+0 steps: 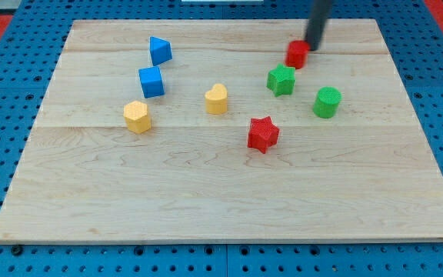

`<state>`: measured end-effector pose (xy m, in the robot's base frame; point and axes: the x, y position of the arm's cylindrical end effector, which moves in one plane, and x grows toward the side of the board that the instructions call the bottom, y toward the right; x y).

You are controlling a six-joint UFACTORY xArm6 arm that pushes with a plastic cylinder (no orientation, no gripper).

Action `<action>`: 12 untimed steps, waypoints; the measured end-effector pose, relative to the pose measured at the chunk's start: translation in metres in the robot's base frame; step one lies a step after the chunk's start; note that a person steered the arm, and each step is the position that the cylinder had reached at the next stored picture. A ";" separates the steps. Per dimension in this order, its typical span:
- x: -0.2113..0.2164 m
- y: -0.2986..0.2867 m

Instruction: Keep red circle and yellow hexagon in a diagonal line

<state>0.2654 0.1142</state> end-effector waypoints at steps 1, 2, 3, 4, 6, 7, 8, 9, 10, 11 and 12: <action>0.000 -0.022; 0.004 0.017; 0.020 0.002; 0.031 -0.060; 0.031 -0.100; -0.013 -0.119; -0.025 -0.185; -0.010 -0.260; 0.027 -0.311; -0.016 -0.321; -0.060 -0.288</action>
<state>0.2049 -0.1734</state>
